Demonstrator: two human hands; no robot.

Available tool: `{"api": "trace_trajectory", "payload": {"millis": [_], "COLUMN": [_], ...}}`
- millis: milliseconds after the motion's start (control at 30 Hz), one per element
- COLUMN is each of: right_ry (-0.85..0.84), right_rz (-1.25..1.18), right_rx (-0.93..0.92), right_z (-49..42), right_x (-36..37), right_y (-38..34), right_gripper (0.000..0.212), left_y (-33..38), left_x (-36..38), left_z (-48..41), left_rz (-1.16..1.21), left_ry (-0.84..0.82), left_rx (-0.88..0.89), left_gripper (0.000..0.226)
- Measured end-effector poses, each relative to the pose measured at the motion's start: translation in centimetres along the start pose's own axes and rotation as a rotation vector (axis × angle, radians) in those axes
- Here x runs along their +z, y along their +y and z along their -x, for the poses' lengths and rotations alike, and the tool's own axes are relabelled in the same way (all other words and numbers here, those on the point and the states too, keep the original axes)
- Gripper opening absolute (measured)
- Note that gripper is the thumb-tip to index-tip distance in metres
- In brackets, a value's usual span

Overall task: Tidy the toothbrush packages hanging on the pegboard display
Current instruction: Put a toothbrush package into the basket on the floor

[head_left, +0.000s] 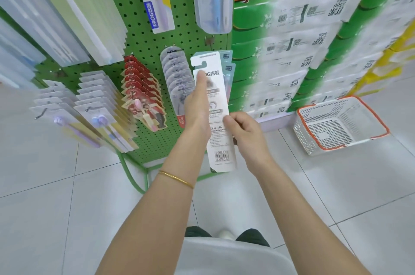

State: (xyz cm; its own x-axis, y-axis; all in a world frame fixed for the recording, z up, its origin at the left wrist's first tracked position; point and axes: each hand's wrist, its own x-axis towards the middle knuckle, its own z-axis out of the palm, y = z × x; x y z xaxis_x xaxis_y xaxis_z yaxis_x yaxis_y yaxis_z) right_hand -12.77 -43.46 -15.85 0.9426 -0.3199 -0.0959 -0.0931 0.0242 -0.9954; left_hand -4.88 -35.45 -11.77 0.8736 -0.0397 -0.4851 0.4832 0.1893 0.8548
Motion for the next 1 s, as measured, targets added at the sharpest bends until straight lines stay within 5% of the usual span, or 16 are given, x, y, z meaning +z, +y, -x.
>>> {"api": "trace_trajectory", "payload": {"millis": [267,600,900,1000], "right_ry": [0.060,0.104,0.190,0.188], "right_rz": [-0.081,-0.180,-0.496,-0.468], "right_rx": [-0.001,0.020,0.103,0.097], "right_z": [-0.3,-0.5,-3.2,-3.7], "right_x": [0.2,1.1,0.2,0.1], "right_y": [0.2,-0.1,-1.1,-1.3], "right_gripper": [0.019,0.015,0.022,0.024], "left_y": [0.4,-0.3,-3.8,-4.8], "left_x": [-0.5,-1.4,-3.2,-3.7], "left_z": [0.4,-0.1,0.5,0.4], "left_rz": [0.062,0.102,-0.489,-0.669], "left_ry": [-0.234,-0.250,-0.599,-0.591], "left_rx": [0.001,0.100,0.180,0.144], "left_gripper": [0.014,0.032,0.054,0.050]}}
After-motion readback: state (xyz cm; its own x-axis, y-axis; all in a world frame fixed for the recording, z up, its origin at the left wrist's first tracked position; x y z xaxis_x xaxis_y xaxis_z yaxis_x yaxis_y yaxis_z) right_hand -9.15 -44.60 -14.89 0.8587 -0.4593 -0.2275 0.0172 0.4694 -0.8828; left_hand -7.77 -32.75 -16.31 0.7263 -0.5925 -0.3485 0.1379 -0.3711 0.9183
